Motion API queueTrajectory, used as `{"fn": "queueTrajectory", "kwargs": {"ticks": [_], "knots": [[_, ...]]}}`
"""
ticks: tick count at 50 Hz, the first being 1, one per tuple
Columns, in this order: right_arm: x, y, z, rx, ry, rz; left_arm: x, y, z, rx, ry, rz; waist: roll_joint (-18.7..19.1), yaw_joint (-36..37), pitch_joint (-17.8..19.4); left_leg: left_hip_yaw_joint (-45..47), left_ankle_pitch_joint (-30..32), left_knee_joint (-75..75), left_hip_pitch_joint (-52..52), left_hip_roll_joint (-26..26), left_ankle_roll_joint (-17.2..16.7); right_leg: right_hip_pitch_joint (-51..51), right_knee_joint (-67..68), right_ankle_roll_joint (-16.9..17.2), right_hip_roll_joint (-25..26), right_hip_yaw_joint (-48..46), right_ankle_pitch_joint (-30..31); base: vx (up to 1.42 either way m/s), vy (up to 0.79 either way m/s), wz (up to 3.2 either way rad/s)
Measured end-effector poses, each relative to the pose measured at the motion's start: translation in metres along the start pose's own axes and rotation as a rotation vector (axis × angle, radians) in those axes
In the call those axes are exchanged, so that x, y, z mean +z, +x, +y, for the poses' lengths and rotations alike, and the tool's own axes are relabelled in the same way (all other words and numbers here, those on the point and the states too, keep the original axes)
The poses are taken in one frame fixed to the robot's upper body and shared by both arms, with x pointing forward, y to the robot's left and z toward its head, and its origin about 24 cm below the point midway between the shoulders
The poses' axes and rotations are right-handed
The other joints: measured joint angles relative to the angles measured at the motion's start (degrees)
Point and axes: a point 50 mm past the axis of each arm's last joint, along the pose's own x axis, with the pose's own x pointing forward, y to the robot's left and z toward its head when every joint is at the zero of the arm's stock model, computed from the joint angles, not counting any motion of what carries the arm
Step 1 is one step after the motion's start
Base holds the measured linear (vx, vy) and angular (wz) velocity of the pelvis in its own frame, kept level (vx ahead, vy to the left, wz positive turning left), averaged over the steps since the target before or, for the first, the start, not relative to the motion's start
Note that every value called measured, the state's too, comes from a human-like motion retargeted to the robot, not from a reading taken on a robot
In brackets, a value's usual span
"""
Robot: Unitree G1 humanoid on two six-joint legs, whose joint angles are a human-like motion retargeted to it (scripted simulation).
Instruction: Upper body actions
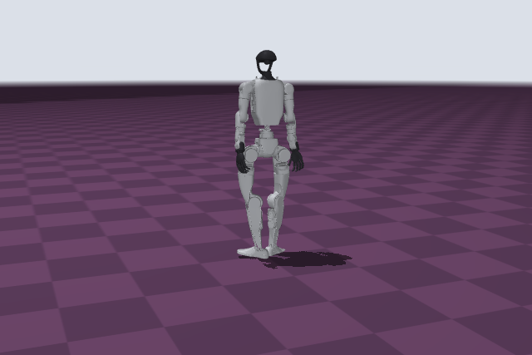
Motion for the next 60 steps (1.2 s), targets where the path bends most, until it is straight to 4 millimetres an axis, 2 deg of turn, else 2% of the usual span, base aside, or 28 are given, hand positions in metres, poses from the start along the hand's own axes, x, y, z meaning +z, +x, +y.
{"fn": "queueTrajectory", "kwargs": {"ticks": [5,10,13,16,17,20,22,25,28,30,31,32,33,35,37,40,43,46,50,53,55,60], "knots": [[-0.019,0.001,0.005,0.037,0.159,0.075,-0.002,0.000,-0.003,0.006,-0.023,0.019,0.8,-0.6,-1.4,4.1,1.6,1.1,3.0,1.0,-2.9,-3.6,-0.3,-2.3,2.5,10.9,0.1,0.35,-0.17,-1.97],[-0.025,0.001,0.010,0.052,0.205,0.110,0.016,-0.002,-0.005,-0.026,-0.090,-0.064,0.7,-5.4,-1.6,6.6,6.1,4.5,5.9,2.8,-3.0,-4.8,0.5,-4.0,3.2,17.2,-1.2,0.34,-0.21,-1.10],[-0.034,0.001,0.021,0.083,0.197,0.142,0.031,-0.006,-0.003,-0.003,-0.101,-0.111,-2.4,-6.6,-1.5,5.5,11.4,10.6,7.2,3.9,1.3,-4.3,0.5,-4.4,1.1,20.7,-1.2,0.36,-0.21,-0.91],[-0.044,0.000,0.033,0.113,0.178,0.186,0.047,-0.011,-0.005,0.009,-0.119,-0.174,-7.0,-4.7,-0.6,-1.5,13.3,23.4,5.2,6.5,10.7,-3.1,0.3,-4.5,-2.1,25.6,-0.7,0.41,-0.24,-1.23],[-0.047,0.000,0.036,0.120,0.167,0.198,0.053,-0.013,-0.007,0.003,-0.124,-0.195,-7.8,-3.9,-0.4,-4.6,12.8,28.3,3.6,7.9,12.7,-2.9,0.2,-4.6,-2.5,27.2,-0.5,0.40,-0.19,-1.31],[-0.050,-0.001,0.035,0.119,0.128,0.221,0.068,-0.019,-0.021,-0.043,-0.132,-0.254,-7.4,-2.3,0.0,-15.9,8.7,37.9,-3.0,10.0,10.8,-3.4,-0.7,-5.5,-0.9,31.1,0.4,0.24,-0.05,-1.29],[-0.049,-0.001,0.030,0.101,0.108,0.217,0.076,-0.023,-0.033,-0.075,-0.126,-0.293,-6.5,-0.3,0.6,-26.0,5.3,38.5,-8.7,5.4,7.6,-4.0,-1.3,-6.0,0.6,35.0,1.3,0.10,0.09,-1.59],[-0.042,0.000,0.021,0.076,0.090,0.190,0.084,-0.027,-0.048,-0.099,-0.076,-0.338,-5.1,0.8,0.9,-29.1,1.2,32.0,-11.2,2.1,6.2,-5.0,-1.3,-6.3,2.0,38.8,1.8,0.12,0.14,-1.16],[-0.034,0.001,0.014,0.060,0.088,0.152,0.085,-0.029,-0.056,-0.097,0.023,-0.361,-2.5,1.3,0.8,-31.5,-0.1,20.3,-12.3,-1.0,5.5,-5.4,-1.6,-6.5,4.5,41.1,2.1,0.11,0.18,-0.90],[-0.027,0.001,0.010,0.054,0.091,0.124,0.083,-0.028,-0.059,-0.085,0.086,-0.363,-0.3,2.0,0.9,-30.9,1.9,11.8,-12.1,-2.1,4.8,-5.1,-1.7,-6.7,7.0,42.8,2.1,0.14,0.19,-0.92],[-0.025,0.001,0.010,0.056,0.092,0.112,0.079,-0.026,-0.060,-0.079,0.112,-0.355,0.0,1.5,0.9,-33.4,3.7,9.8,-12.1,-4.3,8.6,-4.7,-1.7,-6.4,7.0,43.2,2.1,0.11,0.18,-0.44],[-0.022,0.001,0.009,0.057,0.093,0.102,0.075,-0.025,-0.061,-0.075,0.134,-0.347,0.6,0.4,0.7,-34.5,5.0,8.8,-11.8,-4.7,10.1,-4.4,-1.7,-6.2,7.2,43.0,1.9,0.10,0.20,0.36],[-0.018,0.001,0.008,0.061,0.092,0.091,0.072,-0.023,-0.061,-0.076,0.152,-0.338,1.7,-2.0,0.1,-32.6,5.2,9.5,-11.0,-1.4,7.1,-4.4,-1.6,-6.0,7.7,41.3,1.4,0.07,0.24,0.05],[-0.011,0.000,0.008,0.069,0.086,0.074,0.065,-0.020,-0.061,-0.083,0.162,-0.312,1.3,0.5,0.2,-33.6,5.5,9.9,-12.3,-3.5,7.2,-4.8,-0.6,-5.9,7.9,46.0,1.4,0.03,0.22,-0.99],[-0.006,0.000,0.012,0.086,0.100,0.058,0.058,-0.017,-0.060,-0.077,0.166,-0.293,1.5,-1.1,-0.2,-31.4,4.8,9.0,-10.0,-2.6,6.0,-4.7,0.4,-5.4,7.4,44.6,0.4,-0.02,0.13,-0.11],[0.003,-0.001,0.008,0.102,0.092,0.029,0.052,-0.014,-0.057,-0.076,0.123,-0.271,1.7,0.1,0.3,-32.2,4.2,9.5,-10.2,-2.8,6.3,-4.8,3.9,-5.7,7.9,45.2,-2.2,-0.01,0.14,-0.05],[0.007,-0.001,0.008,0.089,0.055,0.012,0.048,-0.013,-0.053,-0.069,0.075,-0.241,2.0,-1.0,-0.6,-35.0,4.4,10.0,-11.4,-2.7,6.0,-4.6,6.5,-5.5,7.4,41.8,-4.2,-0.07,0.06,1.14],[0.005,-0.001,0.011,0.085,0.046,0.014,0.054,-0.014,-0.042,-0.022,0.089,-0.255,1.6,-1.8,-0.4,-39.8,5.3,10.8,-12.5,-3.2,5.8,-3.7,8.3,-6.6,7.5,42.7,-5.0,-0.10,-0.02,1.94],[-0.004,0.000,0.018,0.112,0.046,0.045,0.067,-0.018,-0.026,0.072,0.173,-0.316,0.5,-1.1,0.3,-48.5,7.4,10.8,-13.6,-5.4,5.5,-3.7,10.4,-7.5,10.0,56.9,-4.1,-0.10,-0.06,2.22],[-0.007,0.000,0.019,0.104,0.051,0.060,0.076,-0.022,-0.022,0.107,0.201,-0.364,-0.3,-1.3,0.5,-57.1,9.3,11.2,-16.0,-8.3,5.2,-3.7,10.3,-4.4,11.3,68.8,-2.6,-0.19,-0.08,2.67],[-0.007,0.000,0.016,0.087,0.057,0.060,0.082,-0.024,-0.023,0.112,0.195,-0.387,-0.3,-0.7,0.7,-62.3,10.7,11.4,-17.9,-10.0,4.9,-3.6,9.8,-2.5,11.5,72.8,-2.5,-0.29,-0.06,2.53],[0.009,-0.002,-0.003,0.021,0.090,0.020,0.107,-0.038,-0.032,0.092,0.141,-0.452,-0.3,5.5,4.8,-71.5,16.3,9.3,-21.3,-13.9,3.5,-2.8,5.9,-5.1,9.8,60.5,-3.8,-0.52,-0.10,2.04]]}}
